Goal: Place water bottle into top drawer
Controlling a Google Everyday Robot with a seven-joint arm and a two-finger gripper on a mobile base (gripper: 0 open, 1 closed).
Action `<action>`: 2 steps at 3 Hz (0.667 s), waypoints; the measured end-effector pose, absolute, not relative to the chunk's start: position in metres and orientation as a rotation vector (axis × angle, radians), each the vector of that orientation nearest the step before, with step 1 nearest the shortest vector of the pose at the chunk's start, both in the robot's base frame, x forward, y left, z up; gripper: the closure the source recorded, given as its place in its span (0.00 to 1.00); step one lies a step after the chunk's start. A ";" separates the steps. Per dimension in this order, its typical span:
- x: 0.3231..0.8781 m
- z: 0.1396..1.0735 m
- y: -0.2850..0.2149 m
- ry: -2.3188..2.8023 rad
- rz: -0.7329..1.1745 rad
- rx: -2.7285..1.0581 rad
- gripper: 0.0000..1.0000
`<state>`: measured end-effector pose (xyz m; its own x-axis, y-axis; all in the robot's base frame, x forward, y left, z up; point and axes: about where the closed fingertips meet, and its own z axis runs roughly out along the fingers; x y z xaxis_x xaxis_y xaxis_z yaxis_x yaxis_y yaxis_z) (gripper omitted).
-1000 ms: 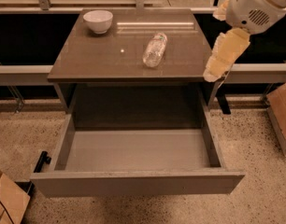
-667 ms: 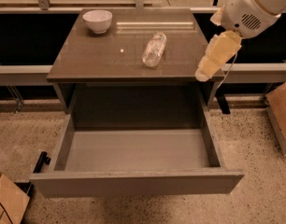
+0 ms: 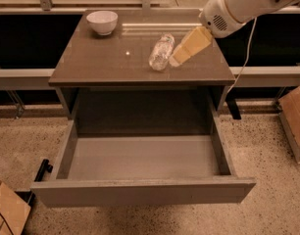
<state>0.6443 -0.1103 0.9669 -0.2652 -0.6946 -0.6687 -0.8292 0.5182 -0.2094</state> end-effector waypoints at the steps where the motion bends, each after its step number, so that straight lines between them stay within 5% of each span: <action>1: 0.692 0.949 -0.095 2.045 0.268 -1.169 0.00; 2: 0.692 0.949 -0.095 2.045 0.268 -1.169 0.00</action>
Offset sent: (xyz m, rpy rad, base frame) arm 0.0384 0.0115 -0.0141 0.0366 0.0073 -0.0358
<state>0.6917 -0.0952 0.9489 -0.2998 -0.6518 -0.6966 -0.8094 0.5603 -0.1760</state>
